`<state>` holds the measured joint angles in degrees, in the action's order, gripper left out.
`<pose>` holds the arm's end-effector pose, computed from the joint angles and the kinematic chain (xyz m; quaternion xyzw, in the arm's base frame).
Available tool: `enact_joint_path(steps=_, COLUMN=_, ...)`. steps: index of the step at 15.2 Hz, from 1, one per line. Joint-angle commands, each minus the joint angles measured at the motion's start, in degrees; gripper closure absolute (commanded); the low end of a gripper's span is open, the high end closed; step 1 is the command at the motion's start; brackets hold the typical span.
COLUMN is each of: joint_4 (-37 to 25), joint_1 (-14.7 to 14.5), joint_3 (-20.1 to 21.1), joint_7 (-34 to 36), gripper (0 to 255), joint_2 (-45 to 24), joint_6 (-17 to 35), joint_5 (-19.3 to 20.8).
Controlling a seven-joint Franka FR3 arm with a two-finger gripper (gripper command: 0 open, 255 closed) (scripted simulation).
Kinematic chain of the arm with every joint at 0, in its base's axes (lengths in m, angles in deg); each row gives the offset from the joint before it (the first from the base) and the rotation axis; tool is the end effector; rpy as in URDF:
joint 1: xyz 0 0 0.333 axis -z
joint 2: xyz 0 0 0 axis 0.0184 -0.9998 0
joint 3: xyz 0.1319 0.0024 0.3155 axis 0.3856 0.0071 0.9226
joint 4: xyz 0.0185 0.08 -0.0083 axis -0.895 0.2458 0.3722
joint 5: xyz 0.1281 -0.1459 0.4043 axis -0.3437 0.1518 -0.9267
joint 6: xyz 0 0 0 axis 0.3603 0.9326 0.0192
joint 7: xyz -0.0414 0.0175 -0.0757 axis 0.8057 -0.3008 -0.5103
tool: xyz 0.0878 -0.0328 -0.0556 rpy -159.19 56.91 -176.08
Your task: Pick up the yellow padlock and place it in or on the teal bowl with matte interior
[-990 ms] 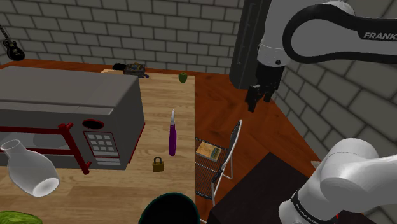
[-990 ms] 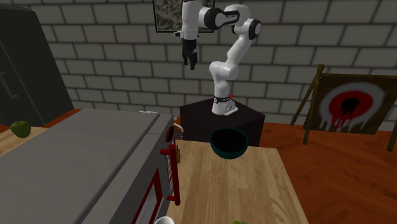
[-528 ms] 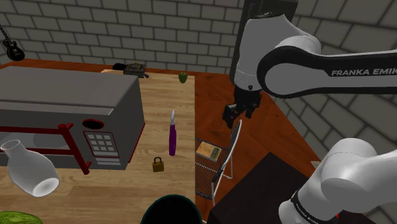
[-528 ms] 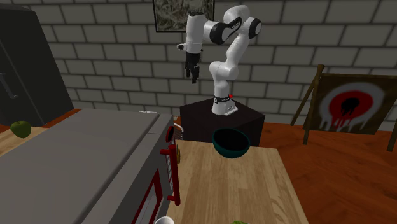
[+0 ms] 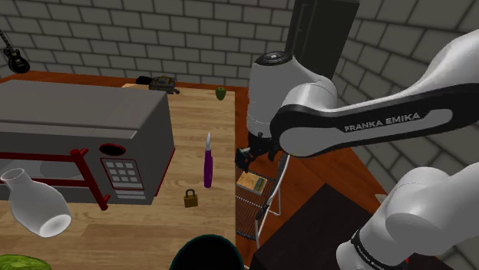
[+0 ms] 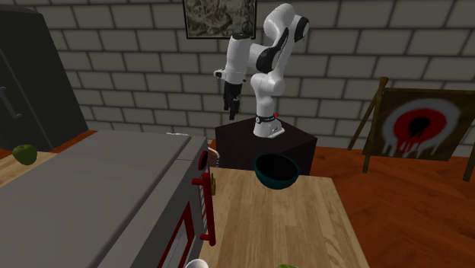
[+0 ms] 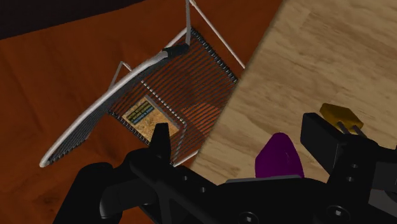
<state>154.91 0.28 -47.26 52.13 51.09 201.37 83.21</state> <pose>0.3869 0.2069 0.4179 0.9886 -0.1154 0.0526 0.0811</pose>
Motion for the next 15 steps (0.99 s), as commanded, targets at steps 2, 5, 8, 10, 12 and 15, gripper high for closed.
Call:
enact_joint_path(steps=2, joint_4=-1.46, joint_1=2.04, joint_3=4.53, joint_7=7.0, gripper=0, joint_2=-6.24, joint_6=5.1, joint_5=2.49)
enact_joint_path(steps=5, joint_4=-4.32, joint_1=4.82, joint_3=9.39, joint_7=15.41, gripper=0, joint_2=-13.69, joint_6=9.06, joint_5=7.54)
enact_joint_path(steps=8, joint_4=-8.26, joint_1=7.5, joint_3=13.66, joint_7=25.57, gripper=0, joint_2=-22.35, joint_6=11.5, joint_5=15.72)
enact_joint_path(steps=10, joint_4=-11.55, joint_1=8.27, joint_3=15.37, joint_7=33.08, gripper=0, joint_2=-28.81, joint_6=11.87, joint_5=22.7)
enact_joint_path(steps=12, joint_4=-15.34, joint_1=7.31, joint_3=15.38, joint_7=40.32, gripper=0, joint_2=-35.43, joint_6=11.27, joint_5=29.81)
enact_joint_path(steps=15, joint_4=-21.64, joint_1=3.47, joint_3=13.03, joint_7=49.05, gripper=0, joint_2=-44.52, joint_6=9.46, joint_5=38.49)
